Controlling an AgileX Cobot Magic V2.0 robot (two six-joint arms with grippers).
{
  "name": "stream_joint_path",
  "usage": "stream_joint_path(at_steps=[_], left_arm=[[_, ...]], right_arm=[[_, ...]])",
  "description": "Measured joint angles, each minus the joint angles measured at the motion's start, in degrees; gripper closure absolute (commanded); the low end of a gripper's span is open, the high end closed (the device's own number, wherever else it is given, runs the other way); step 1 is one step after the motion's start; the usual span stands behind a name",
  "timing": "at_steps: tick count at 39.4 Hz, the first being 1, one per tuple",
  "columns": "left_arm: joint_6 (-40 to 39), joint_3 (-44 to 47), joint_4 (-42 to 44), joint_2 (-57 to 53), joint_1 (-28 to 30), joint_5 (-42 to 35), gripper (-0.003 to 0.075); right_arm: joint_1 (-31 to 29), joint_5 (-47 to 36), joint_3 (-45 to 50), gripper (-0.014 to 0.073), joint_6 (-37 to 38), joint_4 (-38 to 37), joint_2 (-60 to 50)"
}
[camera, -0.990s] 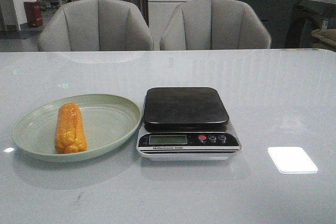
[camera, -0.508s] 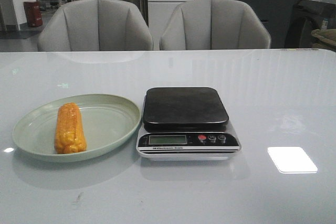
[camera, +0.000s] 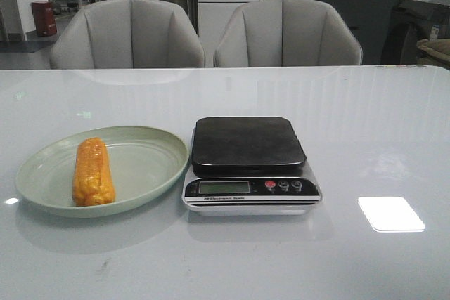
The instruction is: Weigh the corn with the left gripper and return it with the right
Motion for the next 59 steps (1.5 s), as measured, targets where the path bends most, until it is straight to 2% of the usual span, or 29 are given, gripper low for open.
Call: stream_joint_path(at_steps=[46, 52, 59], left_arm=[[-1.0, 0.0, 0.0, 0.0, 0.0, 0.1, 0.0607], [-1.0, 0.0, 0.0, 0.0, 0.0, 0.1, 0.0607], [-1.0, 0.0, 0.0, 0.0, 0.0, 0.1, 0.0607]], right_arm=[[-0.1, 0.0, 0.0, 0.0425, 0.0, -0.1, 0.0], [-4.5, -0.5, 0.0, 0.0425, 0.0, -0.1, 0.0], [-15.1, -0.5, 0.0, 0.0425, 0.0, -0.1, -0.6]])
